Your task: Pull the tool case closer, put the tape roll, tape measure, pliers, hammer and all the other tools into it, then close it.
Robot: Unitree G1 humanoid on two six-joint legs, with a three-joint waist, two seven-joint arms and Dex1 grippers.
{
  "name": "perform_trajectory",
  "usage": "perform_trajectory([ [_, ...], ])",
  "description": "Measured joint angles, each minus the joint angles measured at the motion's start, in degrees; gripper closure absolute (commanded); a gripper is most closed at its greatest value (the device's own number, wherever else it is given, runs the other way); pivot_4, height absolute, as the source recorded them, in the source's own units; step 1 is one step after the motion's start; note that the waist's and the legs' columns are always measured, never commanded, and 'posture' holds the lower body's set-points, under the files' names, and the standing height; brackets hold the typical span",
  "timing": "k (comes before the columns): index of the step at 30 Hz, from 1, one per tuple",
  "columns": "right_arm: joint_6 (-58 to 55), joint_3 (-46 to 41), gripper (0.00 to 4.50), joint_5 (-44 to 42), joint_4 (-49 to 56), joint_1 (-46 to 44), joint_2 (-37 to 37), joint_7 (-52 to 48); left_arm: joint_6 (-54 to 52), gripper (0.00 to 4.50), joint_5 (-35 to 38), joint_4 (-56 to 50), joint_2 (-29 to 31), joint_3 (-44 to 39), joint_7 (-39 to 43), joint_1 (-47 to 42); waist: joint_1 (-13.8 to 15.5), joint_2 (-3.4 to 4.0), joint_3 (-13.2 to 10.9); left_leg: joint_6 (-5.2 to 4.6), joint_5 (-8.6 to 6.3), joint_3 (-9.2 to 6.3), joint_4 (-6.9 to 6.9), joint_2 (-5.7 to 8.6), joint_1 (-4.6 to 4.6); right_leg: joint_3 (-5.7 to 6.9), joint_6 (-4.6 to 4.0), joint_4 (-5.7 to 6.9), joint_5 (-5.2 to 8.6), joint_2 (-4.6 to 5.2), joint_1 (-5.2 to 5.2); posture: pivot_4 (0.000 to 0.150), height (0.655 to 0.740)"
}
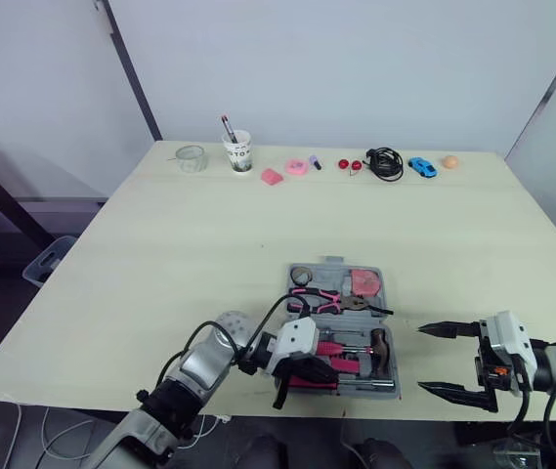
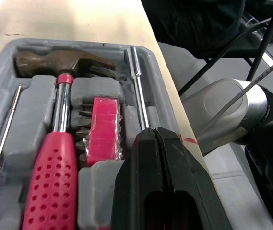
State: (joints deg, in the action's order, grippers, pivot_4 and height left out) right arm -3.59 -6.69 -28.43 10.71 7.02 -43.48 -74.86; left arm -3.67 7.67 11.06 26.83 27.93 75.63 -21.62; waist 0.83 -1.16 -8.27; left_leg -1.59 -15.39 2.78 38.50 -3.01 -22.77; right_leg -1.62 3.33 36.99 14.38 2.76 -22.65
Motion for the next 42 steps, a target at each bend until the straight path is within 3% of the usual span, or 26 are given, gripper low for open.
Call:
perform_trajectory([
  [17,-1.2,0.0,0.00,-0.6,0.6,-0.1,0.8,2.0,2.6,4.45,0.0,3.4,-1.6,-1.3,-1.2,1.4,-0.1,0.35,0.6,0.00,0.00,-0.02,-0.01,-0.01,0.15,0.00,-0.01,0.00,0.01,-0.01,0.15,0.150,0.7400],
  [24,-2.2,-1.3,0.00,-1.2,-0.8,-1.5,5.2,8.9,-5.6,4.45,6.9,-3.5,-1.4,-10.9,-6.4,3.6,0.0,0.33,0.6,0.00,0.00,-0.02,0.00,-0.03,0.04,0.02,0.00,0.02,0.01,0.00,0.07,0.150,0.7400],
  [33,-1.7,-4.4,0.00,-0.4,-5.8,-3.3,8.7,17.0,-8.4,4.45,12.6,-8.4,1.9,-23.0,-12.2,7.4,-0.2,0.35,0.6,0.00,0.00,0.00,-0.03,-0.03,0.06,0.02,-0.01,0.02,0.01,0.00,0.05,0.150,0.7400],
  [37,0.1,-5.9,0.00,0.3,-9.0,-2.6,9.3,18.2,-8.3,3.22,13.1,-8.2,4.0,-27.9,-13.9,11.4,-0.1,0.36,0.6,0.00,0.00,0.01,-0.04,-0.04,0.05,0.02,-0.01,0.02,0.01,0.00,0.02,0.150,0.7400],
  [38,0.5,-6.2,0.00,0.4,-9.7,-2.2,9.4,18.3,-8.1,2.60,13.1,-8.2,4.5,-29.0,-14.6,12.5,-0.1,0.36,0.6,0.00,0.00,0.02,-0.04,-0.04,0.05,0.02,-0.01,0.02,0.01,0.01,0.02,0.150,0.7400],
  [39,1.1,-6.6,0.00,0.6,-10.0,-1.7,9.6,18.5,-7.8,2.36,13.1,-8.2,4.8,-30.1,-15.0,13.7,-0.1,0.36,0.6,0.00,0.00,0.03,-0.04,-0.04,0.05,0.02,-0.01,0.02,0.01,0.02,0.02,0.150,0.7400],
  [42,2.1,-8.0,0.00,0.7,-11.3,-0.1,9.8,19.1,-7.3,0.74,13.3,-8.0,5.8,-33.1,-16.0,17.5,-0.1,0.37,0.6,0.00,-0.01,0.05,-0.05,-0.05,0.06,0.01,-0.02,0.01,0.01,0.03,0.02,0.150,0.7400],
])
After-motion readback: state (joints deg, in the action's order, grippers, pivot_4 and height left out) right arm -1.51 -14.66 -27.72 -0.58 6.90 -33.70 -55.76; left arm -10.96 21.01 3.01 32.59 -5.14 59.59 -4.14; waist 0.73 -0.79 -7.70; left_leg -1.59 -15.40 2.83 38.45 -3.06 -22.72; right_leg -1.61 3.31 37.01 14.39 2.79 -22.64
